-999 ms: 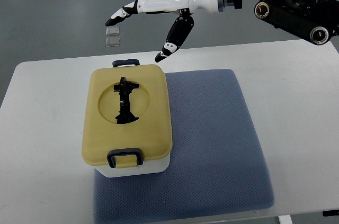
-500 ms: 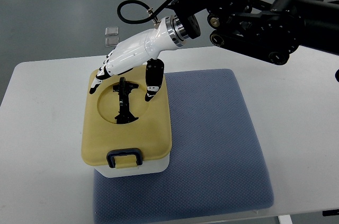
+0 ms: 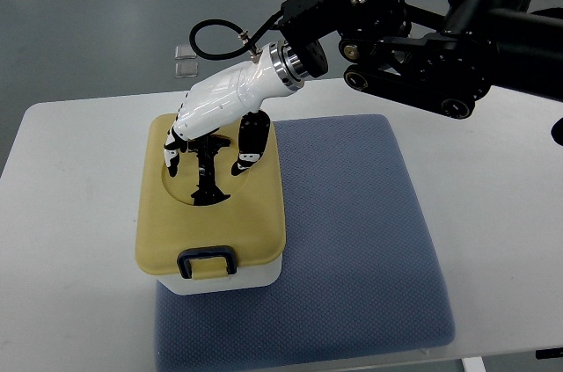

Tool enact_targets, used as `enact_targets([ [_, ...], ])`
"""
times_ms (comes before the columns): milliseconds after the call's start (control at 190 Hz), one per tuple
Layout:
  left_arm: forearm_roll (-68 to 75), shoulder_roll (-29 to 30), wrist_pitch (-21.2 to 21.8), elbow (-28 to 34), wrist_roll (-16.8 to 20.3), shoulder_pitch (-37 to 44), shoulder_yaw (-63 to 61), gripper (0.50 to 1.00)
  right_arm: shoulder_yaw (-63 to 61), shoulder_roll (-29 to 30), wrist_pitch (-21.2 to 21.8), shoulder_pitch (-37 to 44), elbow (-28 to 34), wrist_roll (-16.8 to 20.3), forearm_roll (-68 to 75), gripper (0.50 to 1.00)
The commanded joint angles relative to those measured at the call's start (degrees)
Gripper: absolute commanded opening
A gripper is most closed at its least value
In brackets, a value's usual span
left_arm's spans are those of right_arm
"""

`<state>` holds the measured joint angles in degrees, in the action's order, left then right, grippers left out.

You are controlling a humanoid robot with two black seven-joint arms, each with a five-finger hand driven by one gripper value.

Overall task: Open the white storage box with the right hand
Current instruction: 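Close the right hand's fingers around the black handle on the yellow lid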

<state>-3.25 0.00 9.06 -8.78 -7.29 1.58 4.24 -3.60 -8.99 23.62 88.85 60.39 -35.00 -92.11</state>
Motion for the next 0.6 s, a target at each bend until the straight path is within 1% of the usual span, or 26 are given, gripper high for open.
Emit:
enact_targets([
  [0,0.0,0.0,0.0,0.0,0.0,0.0,0.0,1.000,-0.1,-0.1,-0.1,0.0,0.0,0.0,0.0,0.723],
  [37,0.0,0.0,0.0,0.0,0.0,0.0,0.0,1.000,-0.1,0.0,-0.1,-0.1,0.0,0.0,0.1,0.717],
  [84,0.0,0.0,0.0,0.0,0.0,0.0,0.0,1.000,-0.1,0.1,-0.1,-0.1,0.1,0.0,0.1,0.684],
  [126,0.0,0.0,0.0,0.0,0.0,0.0,0.0,1.000,-0.1,0.1,-0.1,-0.1,0.0,0.0,0.1,0.678],
  [184,0.0,0.0,0.0,0.0,0.0,0.0,0.0,1.000,-0.2,0.2,-0.1,-0.1,0.0,0.0,0.1,0.658],
  [258,0.0,0.0,0.0,0.0,0.0,0.0,0.1,1.000,-0.2,0.3,-0.1,-0.3,0.0,0.0,0.1,0.646],
  [331,0.0,0.0,0.0,0.0,0.0,0.0,0.0,1.000,-0.1,0.5,-0.1,-0.5,0.0,0.0,0.0,0.623],
  [426,0.0,0.0,0.0,0.0,0.0,0.0,0.0,1.000,-0.1,0.6,-0.1,-0.6,0.0,0.0,0.0,0.611],
  [463,0.0,0.0,0.0,0.0,0.0,0.0,0.1,1.000,-0.1,0.6,-0.1,-0.6,0.0,0.0,0.0,0.580],
  [494,0.0,0.0,0.0,0.0,0.0,0.0,0.1,1.000,-0.2,0.6,-0.2,-0.6,0.0,0.0,0.0,0.570],
  [531,0.0,0.0,0.0,0.0,0.0,0.0,0.1,1.000,-0.2,0.6,-0.2,-0.7,0.0,0.0,0.0,0.539],
  [573,0.0,0.0,0.0,0.0,0.0,0.0,0.0,1.000,-0.2,0.6,-0.1,-0.7,0.0,0.0,0.0,0.523],
  [579,0.0,0.0,0.0,0.0,0.0,0.0,0.1,1.000,-0.2,0.6,-0.1,-0.7,0.0,0.0,0.1,0.513],
  [594,0.0,0.0,0.0,0.0,0.0,0.0,0.0,1.000,-0.2,0.6,-0.1,-0.7,0.0,0.0,0.1,0.504],
])
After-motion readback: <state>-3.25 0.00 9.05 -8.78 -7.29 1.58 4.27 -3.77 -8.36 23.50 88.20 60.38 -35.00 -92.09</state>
